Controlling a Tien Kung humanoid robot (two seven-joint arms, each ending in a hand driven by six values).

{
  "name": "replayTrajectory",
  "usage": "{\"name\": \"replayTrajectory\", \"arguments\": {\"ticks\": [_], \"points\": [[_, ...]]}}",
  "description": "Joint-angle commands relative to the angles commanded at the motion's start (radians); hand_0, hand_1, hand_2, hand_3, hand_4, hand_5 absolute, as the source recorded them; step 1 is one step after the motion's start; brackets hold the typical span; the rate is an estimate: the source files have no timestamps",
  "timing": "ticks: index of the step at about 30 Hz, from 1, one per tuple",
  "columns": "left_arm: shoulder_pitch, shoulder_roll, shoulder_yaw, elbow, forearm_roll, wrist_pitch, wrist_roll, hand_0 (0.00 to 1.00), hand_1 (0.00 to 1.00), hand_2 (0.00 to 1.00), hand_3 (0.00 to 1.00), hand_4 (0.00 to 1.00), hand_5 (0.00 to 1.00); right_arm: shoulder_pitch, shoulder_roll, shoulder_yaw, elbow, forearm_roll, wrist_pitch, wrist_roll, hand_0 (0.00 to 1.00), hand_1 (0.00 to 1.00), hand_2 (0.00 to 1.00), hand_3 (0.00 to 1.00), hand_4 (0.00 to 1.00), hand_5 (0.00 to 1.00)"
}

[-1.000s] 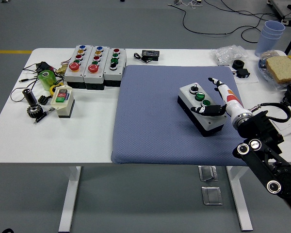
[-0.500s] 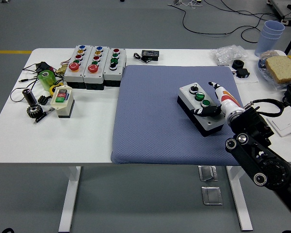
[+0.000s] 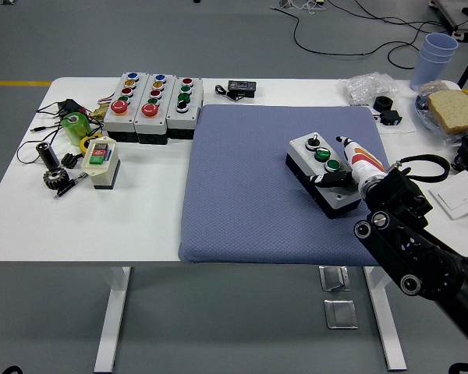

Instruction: Pick up the button,place it on the desk,press the button,press the button

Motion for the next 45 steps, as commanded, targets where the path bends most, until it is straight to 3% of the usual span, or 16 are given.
{"name": "replayTrajectory", "arguments": {"ticks": [7, 16, 17, 22, 23, 27, 28, 33, 34, 39, 40, 41, 45], "points": [[0.004, -0.001, -0.001, 0.0, 0.002, -0.001, 0.001, 0.651, 0.634, 0.632, 0.551, 0.325, 0.861, 0.006, 0.008, -0.008, -0.024, -0.019, 0.044, -0.027, 0.961, 0.912, 0.99, 0.974, 0.99, 0.318], [0.008, -0.001, 0.0, 0.0, 0.008, -0.001, 0.002, 0.651, 0.634, 0.632, 0.551, 0.324, 0.861, 0.011, 0.012, -0.025, -0.025, -0.048, 0.051, -0.027, 0.938, 0.885, 0.959, 0.956, 0.982, 0.315], [0.008, -0.001, 0.0, 0.0, 0.008, -0.001, 0.003, 0.651, 0.635, 0.632, 0.551, 0.322, 0.859, 0.012, 0.012, -0.027, -0.025, -0.052, 0.049, -0.027, 0.808, 0.743, 0.855, 0.917, 0.97, 0.308], [0.009, 0.0, 0.0, 0.0, 0.011, -0.001, 0.003, 0.651, 0.635, 0.632, 0.551, 0.322, 0.859, 0.013, 0.008, -0.033, -0.025, -0.067, 0.058, -0.027, 0.808, 0.743, 0.855, 0.917, 0.97, 0.308], [0.009, 0.0, 0.0, 0.0, 0.011, -0.001, 0.003, 0.651, 0.635, 0.632, 0.551, 0.32, 0.853, 0.013, 0.005, -0.036, -0.026, -0.069, 0.064, -0.027, 0.529, 0.5, 0.639, 0.875, 0.932, 0.294], [0.009, 0.0, 0.0, 0.0, 0.01, -0.001, 0.004, 0.651, 0.635, 0.632, 0.551, 0.32, 0.853, 0.012, -0.002, -0.048, -0.024, -0.112, 0.078, -0.027, 0.529, 0.5, 0.639, 0.875, 0.932, 0.294], [0.009, 0.001, 0.0, 0.0, 0.01, -0.001, 0.004, 0.652, 0.635, 0.632, 0.552, 0.322, 0.856, 0.012, -0.003, -0.049, -0.024, -0.119, 0.081, -0.027, 0.369, 0.359, 0.536, 0.79, 0.914, 0.287], [0.005, 0.001, -0.001, 0.0, 0.005, 0.0, 0.005, 0.652, 0.635, 0.632, 0.552, 0.322, 0.856, 0.019, -0.013, -0.052, -0.019, -0.152, 0.103, -0.027, 0.369, 0.359, 0.536, 0.79, 0.914, 0.287], [0.005, 0.002, -0.001, 0.0, 0.004, 0.001, 0.005, 0.652, 0.635, 0.632, 0.552, 0.322, 0.858, 0.021, -0.015, -0.053, -0.017, -0.157, 0.106, -0.027, 0.271, 0.289, 0.495, 0.733, 0.905, 0.276], [0.001, 0.003, -0.001, 0.0, 0.002, 0.001, 0.005, 0.652, 0.635, 0.632, 0.552, 0.322, 0.858, 0.033, -0.029, -0.058, -0.007, -0.184, 0.116, -0.027, 0.271, 0.289, 0.495, 0.733, 0.905, 0.276], [0.0, 0.003, -0.002, 0.0, 0.002, 0.001, 0.005, 0.652, 0.635, 0.632, 0.552, 0.322, 0.858, 0.034, -0.032, -0.059, -0.006, -0.185, 0.116, -0.027, 0.271, 0.289, 0.495, 0.733, 0.905, 0.276], [0.0, 0.003, -0.003, 0.0, 0.002, 0.001, 0.005, 0.652, 0.635, 0.632, 0.552, 0.322, 0.855, 0.034, -0.035, -0.06, -0.004, -0.186, 0.115, -0.027, 0.17, 0.203, 0.437, 0.661, 0.881, 0.272], [-0.002, 0.004, -0.003, 0.0, 0.0, 0.001, 0.005, 0.652, 0.635, 0.632, 0.552, 0.322, 0.855, 0.03, -0.049, -0.069, 0.01, -0.192, 0.078, -0.027, 0.17, 0.203, 0.437, 0.661, 0.881, 0.272]]}}
